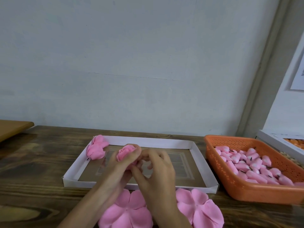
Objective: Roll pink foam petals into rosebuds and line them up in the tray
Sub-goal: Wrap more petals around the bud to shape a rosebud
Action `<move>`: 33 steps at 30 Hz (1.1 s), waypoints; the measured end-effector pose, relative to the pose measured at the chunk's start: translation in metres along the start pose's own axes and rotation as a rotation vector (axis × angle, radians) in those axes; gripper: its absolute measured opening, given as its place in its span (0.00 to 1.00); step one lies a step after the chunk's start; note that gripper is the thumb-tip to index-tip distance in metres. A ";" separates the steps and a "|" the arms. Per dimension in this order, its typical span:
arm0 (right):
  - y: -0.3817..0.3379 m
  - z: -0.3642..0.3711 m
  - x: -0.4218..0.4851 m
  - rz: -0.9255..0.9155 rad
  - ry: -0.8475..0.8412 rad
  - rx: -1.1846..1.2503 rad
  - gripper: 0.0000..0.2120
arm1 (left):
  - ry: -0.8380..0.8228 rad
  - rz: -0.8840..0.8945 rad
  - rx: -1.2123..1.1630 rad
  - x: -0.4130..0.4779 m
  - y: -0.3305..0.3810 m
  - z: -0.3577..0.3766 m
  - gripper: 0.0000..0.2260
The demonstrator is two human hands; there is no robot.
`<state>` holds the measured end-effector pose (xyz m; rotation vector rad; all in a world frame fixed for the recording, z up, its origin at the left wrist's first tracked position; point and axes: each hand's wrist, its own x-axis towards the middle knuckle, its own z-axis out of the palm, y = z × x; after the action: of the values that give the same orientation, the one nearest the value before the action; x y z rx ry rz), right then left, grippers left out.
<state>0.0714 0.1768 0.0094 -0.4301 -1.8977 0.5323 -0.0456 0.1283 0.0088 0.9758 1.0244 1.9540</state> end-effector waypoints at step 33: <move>0.003 -0.012 0.006 -0.183 -0.257 -0.119 0.34 | 0.173 0.074 0.436 0.006 -0.011 -0.009 0.12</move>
<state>0.0809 0.1844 0.0165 -0.2702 -2.1982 0.3680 -0.0532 0.1356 -0.0027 1.0999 1.5788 1.9398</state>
